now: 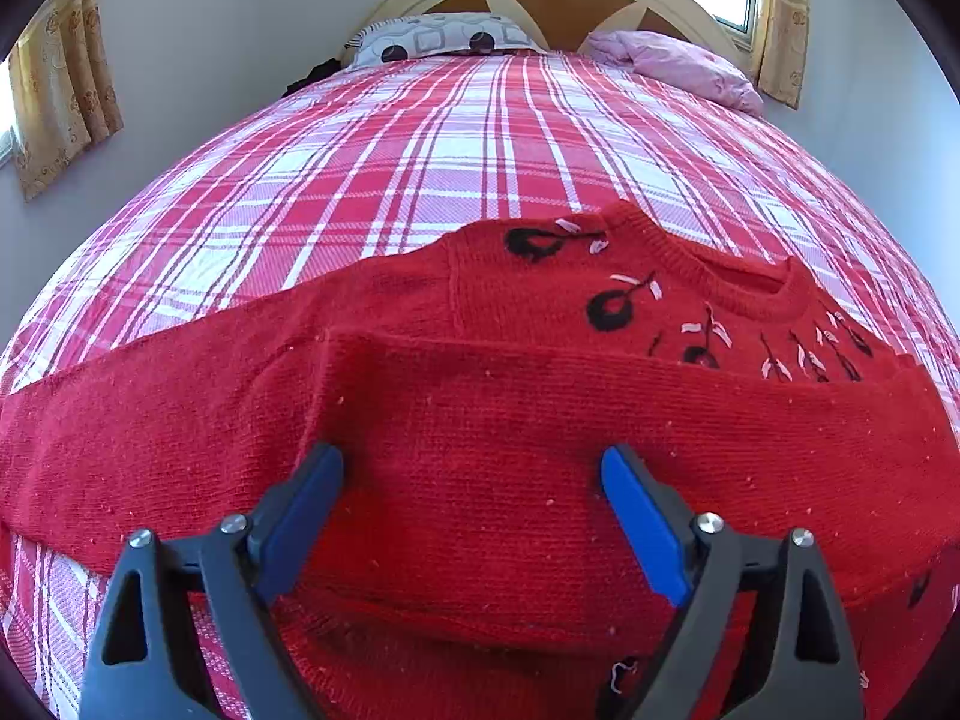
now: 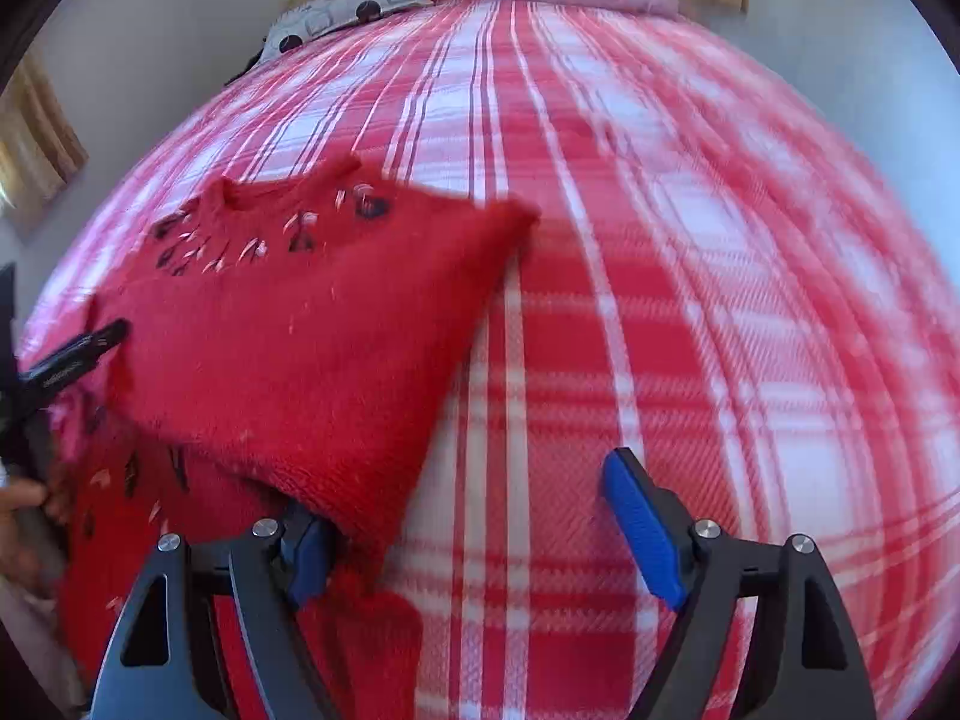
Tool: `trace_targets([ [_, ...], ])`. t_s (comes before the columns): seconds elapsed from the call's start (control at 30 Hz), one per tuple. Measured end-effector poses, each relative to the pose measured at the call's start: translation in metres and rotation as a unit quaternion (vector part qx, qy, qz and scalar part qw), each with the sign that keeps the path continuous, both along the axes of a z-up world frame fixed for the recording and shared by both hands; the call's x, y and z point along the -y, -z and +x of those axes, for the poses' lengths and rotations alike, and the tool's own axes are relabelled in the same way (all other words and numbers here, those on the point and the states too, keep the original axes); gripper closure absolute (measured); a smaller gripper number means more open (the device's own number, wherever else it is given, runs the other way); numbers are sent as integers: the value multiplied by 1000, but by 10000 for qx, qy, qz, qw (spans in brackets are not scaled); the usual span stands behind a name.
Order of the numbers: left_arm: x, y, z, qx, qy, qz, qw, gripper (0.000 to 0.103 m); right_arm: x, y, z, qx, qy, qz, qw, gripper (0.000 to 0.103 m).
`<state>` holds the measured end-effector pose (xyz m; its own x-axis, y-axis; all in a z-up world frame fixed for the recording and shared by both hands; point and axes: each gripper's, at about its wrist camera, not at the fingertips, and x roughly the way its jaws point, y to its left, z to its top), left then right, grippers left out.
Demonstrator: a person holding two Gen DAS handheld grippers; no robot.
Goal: Fold small clothes
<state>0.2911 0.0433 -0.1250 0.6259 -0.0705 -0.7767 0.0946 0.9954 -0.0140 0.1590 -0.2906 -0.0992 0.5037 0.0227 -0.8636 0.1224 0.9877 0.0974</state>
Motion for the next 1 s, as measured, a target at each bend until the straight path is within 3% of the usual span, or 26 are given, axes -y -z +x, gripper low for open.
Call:
trace_targets([
  [0.2, 2, 1, 1, -17, 10, 49, 10000, 9, 25, -29, -23, 564, -32, 1022, 9932, 22],
  [0.3, 1, 1, 1, -13, 3, 55, 10000, 9, 42, -30, 7, 900, 335, 1350, 9862, 22],
  [0.37, 1, 1, 1, -11, 7, 34, 10000, 9, 50, -20, 38, 889, 545, 1442, 9840, 22],
  [0.43, 1, 1, 0, -10, 7, 26, 10000, 8, 50, 0, 72, 676, 485, 1444, 9860, 32],
  [0.47, 1, 1, 0, -13, 7, 29, 10000, 8, 47, 6, 82, 616, 429, 1374, 9877, 45],
  [0.53, 1, 1, 0, -18, 14, 26, 10000, 6, 28, 5, 93, 650, 77, 881, 9940, 56],
  [0.57, 1, 1, 0, -26, 25, 28, 10000, 5, 21, 5, 95, 621, -91, 712, 9955, 87],
  [0.67, 3, 2, 1, -50, 36, 86, 9999, 3, 10, -3, 103, 570, -327, 491, 9966, 91],
  [0.77, 5, 2, 1, -57, 5, 142, 9999, 2, 15, -27, 107, 1106, -430, 157, 9928, 93],
  [0.83, 7, 3, 2, -76, -54, 212, 9997, 0, 17, -33, 117, 1237, -403, -210, 9913, 95],
  [0.93, 12, 3, 4, -79, -171, 388, 9991, 0, 9, -13, 137, 953, -507, -790, 9910, 95],
  [1.0, 13, 3, 3, -55, -167, 439, 9989, 0, 11, 9, 144, 621, -592, -809, 9930, 95],
])
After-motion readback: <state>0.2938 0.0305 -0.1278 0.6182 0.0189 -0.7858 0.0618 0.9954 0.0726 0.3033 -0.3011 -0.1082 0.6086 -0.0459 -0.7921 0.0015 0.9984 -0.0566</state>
